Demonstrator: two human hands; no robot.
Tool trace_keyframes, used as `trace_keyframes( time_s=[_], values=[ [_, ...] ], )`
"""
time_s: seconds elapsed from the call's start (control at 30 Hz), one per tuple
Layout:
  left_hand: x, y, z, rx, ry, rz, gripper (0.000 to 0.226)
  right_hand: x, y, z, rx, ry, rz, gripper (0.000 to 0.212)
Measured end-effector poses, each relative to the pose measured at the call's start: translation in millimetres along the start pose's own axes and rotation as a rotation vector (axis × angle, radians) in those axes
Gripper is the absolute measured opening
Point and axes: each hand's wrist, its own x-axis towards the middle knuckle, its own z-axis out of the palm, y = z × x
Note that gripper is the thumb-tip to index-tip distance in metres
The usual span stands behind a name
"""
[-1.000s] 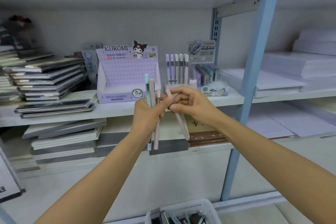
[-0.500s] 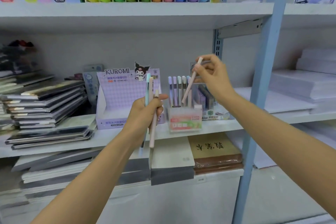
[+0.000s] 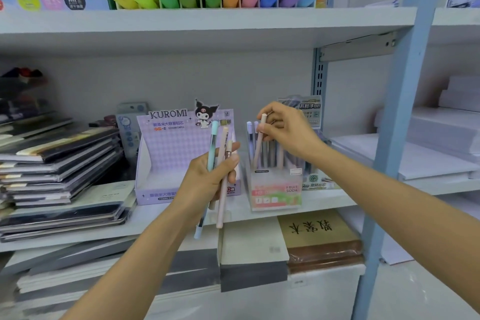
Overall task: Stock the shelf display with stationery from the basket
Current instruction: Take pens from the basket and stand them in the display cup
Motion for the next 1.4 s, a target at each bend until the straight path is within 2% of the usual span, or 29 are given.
trace_keyframes(
  time_s=[0.17,0.3,0.4,0.47,0.53,0.67,0.73,0.8,0.9,1.0,1.1,1.2,1.3,1.4],
  values=[
    [3.4,-0.5,-2.3,-0.007,0.033,-0.025,0.024,3.4,2.0,5.9,-0.038,-0.030,-0.010,0.026],
    [2.0,1.6,-3.2,0.002,-0.001,-0.033,0.035,6.7,2.0,7.4,-0.248,0.065,-0.110,0.012],
    [1.3,-0.5,-4.2,-0.024,-0.053,-0.023,0.018,5.0,1.8,5.6,-0.405,0.128,-0.148,0.009],
    [0.8,-0.8,-2.7,-0.059,-0.067,-0.013,0.020,2.6,0.9,3.1,-0.447,0.131,-0.130,0.008],
    [0.4,-0.2,0.1,-0.056,-0.066,-0.002,0.027,0.4,-1.3,0.5,-0.493,0.097,-0.120,0.009],
    [-4.1,6.8,5.8,-0.010,-0.035,-0.001,0.023,-5.6,-9.4,0.6,-0.598,-0.037,-0.097,0.024],
    [-6.8,10.6,7.1,-0.016,-0.018,-0.001,0.021,-10.9,-14.3,0.8,-0.476,-0.016,-0.088,0.028],
    [-9.4,14.6,8.3,-0.012,-0.009,-0.003,0.019,-17.3,-21.6,-0.3,-0.165,-0.019,-0.039,0.027],
    [-11.5,18.6,12.9,0.019,-0.001,-0.002,0.014,-27.6,-33.1,-3.7,0.243,-0.182,0.071,0.032],
    [-13.6,22.0,19.0,0.018,0.001,0.008,0.013,-35.1,-38.4,-2.8,0.294,-0.264,0.082,0.019],
    [-14.4,23.9,20.4,-0.019,-0.012,-0.032,0.016,-36.5,-39.6,-9.2,0.331,-0.176,0.052,0.013],
    [-12.2,23.9,18.3,-0.086,-0.004,-0.111,0.016,-29.6,-41.3,-24.8,0.330,0.036,0.045,0.012],
    [-12.2,24.6,14.8,-0.159,-0.007,-0.165,0.016,-20.7,-37.4,-40.7,0.253,0.264,0.021,0.009],
    [-12.6,24.8,10.3,-0.190,-0.057,-0.184,0.014,-14.6,-27.9,-48.4,0.149,0.373,0.022,0.009]
  ],
)
